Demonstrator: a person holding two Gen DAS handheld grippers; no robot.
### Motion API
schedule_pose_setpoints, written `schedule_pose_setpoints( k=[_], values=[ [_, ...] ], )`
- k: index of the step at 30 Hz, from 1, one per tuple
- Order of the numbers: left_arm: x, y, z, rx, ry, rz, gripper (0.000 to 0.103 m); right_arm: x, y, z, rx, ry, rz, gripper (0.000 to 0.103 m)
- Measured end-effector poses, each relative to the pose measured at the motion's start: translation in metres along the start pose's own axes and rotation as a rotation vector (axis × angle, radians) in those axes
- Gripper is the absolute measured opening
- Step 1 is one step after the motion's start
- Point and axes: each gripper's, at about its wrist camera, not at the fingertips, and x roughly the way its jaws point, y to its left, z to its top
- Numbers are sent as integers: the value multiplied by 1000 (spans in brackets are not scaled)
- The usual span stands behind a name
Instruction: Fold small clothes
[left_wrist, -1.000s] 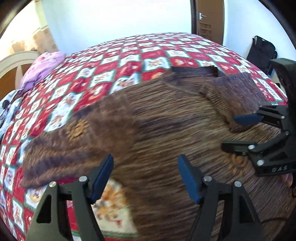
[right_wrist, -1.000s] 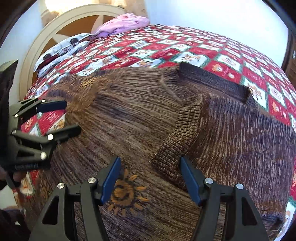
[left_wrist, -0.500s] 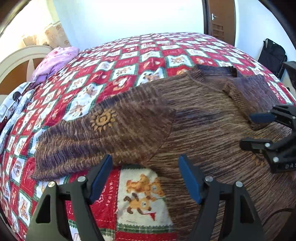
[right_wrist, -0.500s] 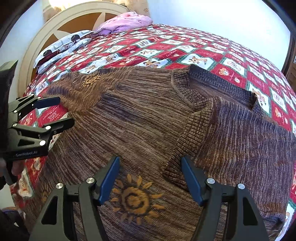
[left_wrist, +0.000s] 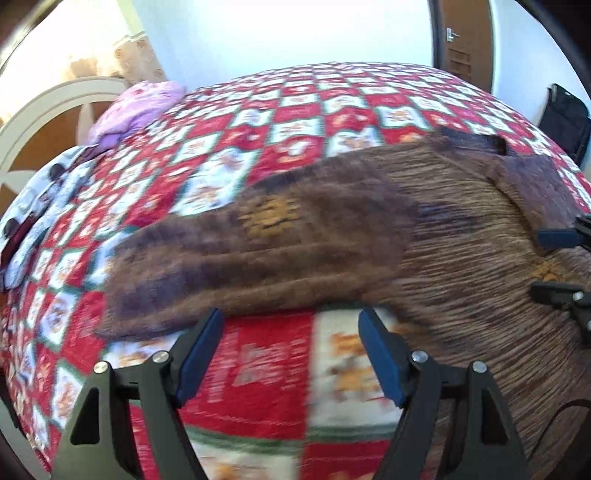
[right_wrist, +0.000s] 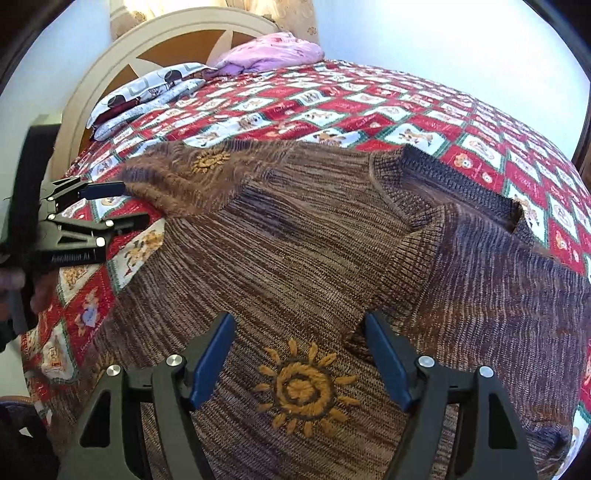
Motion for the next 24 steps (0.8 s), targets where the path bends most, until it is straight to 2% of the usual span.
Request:
schedule_pose_setpoints(
  k=[7, 9, 14, 19, 22, 24],
  values=[
    [4, 96, -18, -175, 26, 183, 78, -16, 5, -8, -12, -18, 21, 75],
    [6, 117, -23, -233, 31, 198, 78, -20, 7, -10, -24, -21, 20, 75],
    [18, 148, -28, -381, 47, 160, 78, -24, 12, -15, -42, -23, 14, 75],
    [27, 153, -17, -480, 25, 80, 78, -27, 19, -17, -70, -30, 4, 75],
    [28, 150, -13, -502, 5, 57, 78, -30, 23, -18, -85, -36, 5, 75],
    [36, 147, -10, -488, 20, 63, 78, -32, 25, -18, -89, -42, 5, 75]
  ],
)
